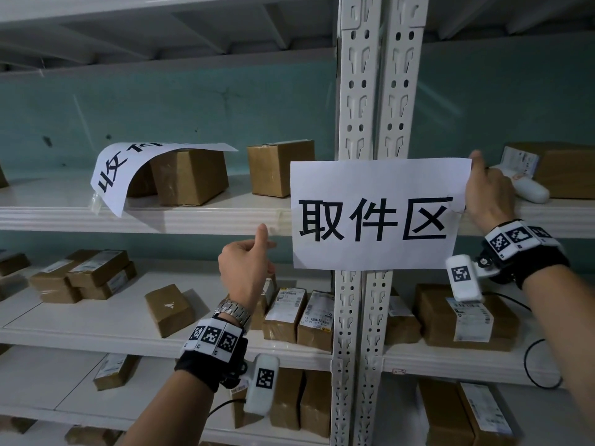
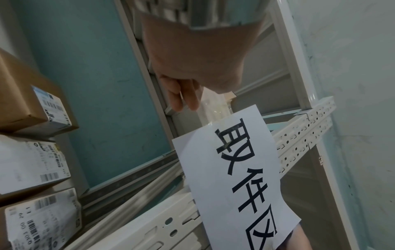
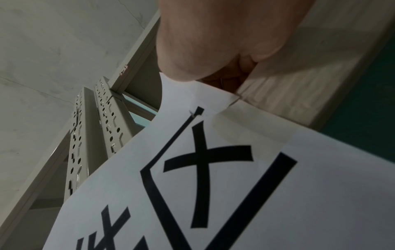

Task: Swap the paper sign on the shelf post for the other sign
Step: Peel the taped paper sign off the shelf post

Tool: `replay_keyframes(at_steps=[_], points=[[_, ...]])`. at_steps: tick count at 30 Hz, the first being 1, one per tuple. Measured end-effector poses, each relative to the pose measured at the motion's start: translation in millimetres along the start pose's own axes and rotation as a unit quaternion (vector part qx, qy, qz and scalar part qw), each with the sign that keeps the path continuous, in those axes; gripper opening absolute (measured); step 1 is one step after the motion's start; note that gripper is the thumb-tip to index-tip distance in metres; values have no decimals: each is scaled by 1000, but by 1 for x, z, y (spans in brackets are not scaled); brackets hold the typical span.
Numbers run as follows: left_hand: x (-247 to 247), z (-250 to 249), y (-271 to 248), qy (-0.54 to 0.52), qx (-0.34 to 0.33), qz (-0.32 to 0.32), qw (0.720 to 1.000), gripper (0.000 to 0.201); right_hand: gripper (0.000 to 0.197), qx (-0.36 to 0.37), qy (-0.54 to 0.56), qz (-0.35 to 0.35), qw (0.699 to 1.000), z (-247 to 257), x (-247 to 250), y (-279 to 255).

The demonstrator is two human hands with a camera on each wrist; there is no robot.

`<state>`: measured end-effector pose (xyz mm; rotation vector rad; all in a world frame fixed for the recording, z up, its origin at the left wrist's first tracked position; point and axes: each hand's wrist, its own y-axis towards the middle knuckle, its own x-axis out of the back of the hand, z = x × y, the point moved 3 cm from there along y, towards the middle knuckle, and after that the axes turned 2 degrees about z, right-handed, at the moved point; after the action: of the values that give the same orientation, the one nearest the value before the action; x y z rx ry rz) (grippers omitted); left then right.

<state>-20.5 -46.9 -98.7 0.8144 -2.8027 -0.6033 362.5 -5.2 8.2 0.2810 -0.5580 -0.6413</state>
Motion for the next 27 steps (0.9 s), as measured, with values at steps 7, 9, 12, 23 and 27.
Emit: replay_keyframes(at_steps=[7, 9, 12, 23, 27], points=[[1, 1, 7, -88, 66, 4, 994, 40, 82, 1, 18, -1, 1000, -1, 0, 2], [0, -3, 8, -83, 53, 34, 995, 42, 82, 3, 13, -2, 1000, 0, 0, 1], [-4, -8, 11, -77, 26, 74, 994, 39, 84, 0, 8, -3, 1000, 0, 0, 1], [-16, -28, 25, 5, -46, 81, 996, 26, 85, -1, 11, 2, 1000, -2, -1, 0], [-18, -33, 23, -15, -44, 87, 995, 22, 81, 7, 9, 1, 1000, -2, -1, 1]])
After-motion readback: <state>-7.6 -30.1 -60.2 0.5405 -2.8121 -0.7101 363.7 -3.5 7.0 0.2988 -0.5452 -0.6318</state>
